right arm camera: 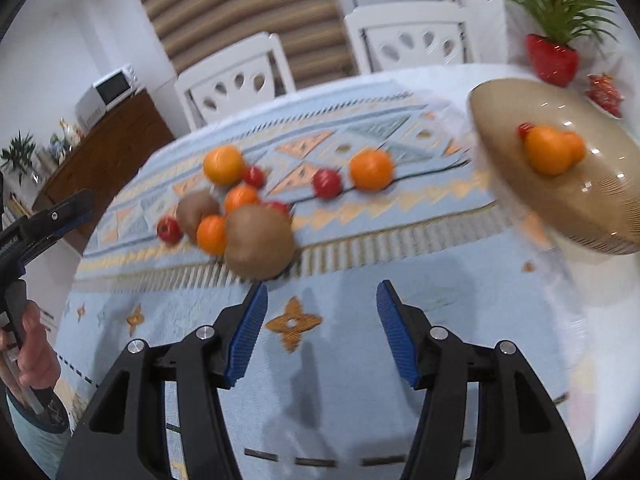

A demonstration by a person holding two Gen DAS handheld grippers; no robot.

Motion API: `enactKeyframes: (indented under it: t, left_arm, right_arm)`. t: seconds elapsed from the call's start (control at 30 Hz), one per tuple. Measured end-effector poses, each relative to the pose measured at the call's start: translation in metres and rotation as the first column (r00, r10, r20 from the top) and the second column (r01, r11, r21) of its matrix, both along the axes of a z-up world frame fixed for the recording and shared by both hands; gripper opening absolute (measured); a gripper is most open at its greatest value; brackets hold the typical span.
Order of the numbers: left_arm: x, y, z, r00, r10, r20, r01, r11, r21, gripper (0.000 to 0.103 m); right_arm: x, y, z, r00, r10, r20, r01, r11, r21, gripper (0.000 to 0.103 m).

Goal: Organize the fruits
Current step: 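Move both open tools back over the fruit rows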

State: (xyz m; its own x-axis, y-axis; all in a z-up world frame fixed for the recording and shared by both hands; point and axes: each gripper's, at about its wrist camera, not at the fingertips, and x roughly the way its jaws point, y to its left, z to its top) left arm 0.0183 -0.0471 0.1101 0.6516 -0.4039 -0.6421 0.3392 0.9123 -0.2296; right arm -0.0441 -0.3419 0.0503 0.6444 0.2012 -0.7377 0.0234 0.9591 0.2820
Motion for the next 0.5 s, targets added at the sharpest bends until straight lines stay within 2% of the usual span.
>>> enactKeyframes:
  t: [0.1,0.2,0.33,0.47,0.5]
  left_arm:
    - [0.007,0.018,-0.022,0.999,0.041,-0.033,-0.041,0.999,-0.003,0.062]
    - [0.013,0.023,-0.046,0.997,0.064,-0.043,-0.063,0.998,0.025,0.062]
    - [0.017,0.022,-0.071,0.997,0.052,-0.05,-0.051,0.999,0.017,0.063]
    - [0.013,0.022,-0.078,0.998,0.055,-0.032,-0.055,0.998,0.019,0.064]
    - [0.011,0.021,-0.076,0.998,0.055,-0.021,-0.054,0.998,0.017,0.07]
  right_arm:
    - [0.005,0.012,-0.012,1.0,0.023,-0.012,-0.023,1.0,0.002,0.057]
    - [0.009,0.019,-0.025,0.999,0.035,-0.024,-0.035,0.999,-0.008,0.057]
    - [0.014,0.022,-0.034,0.999,0.039,-0.038,-0.04,0.999,-0.017,0.057]
    - [0.015,0.019,-0.038,0.998,0.036,-0.042,-0.036,0.999,-0.002,0.057]
    - [0.016,0.019,-0.038,0.999,0.035,-0.04,-0.035,0.999,0.001,0.057]
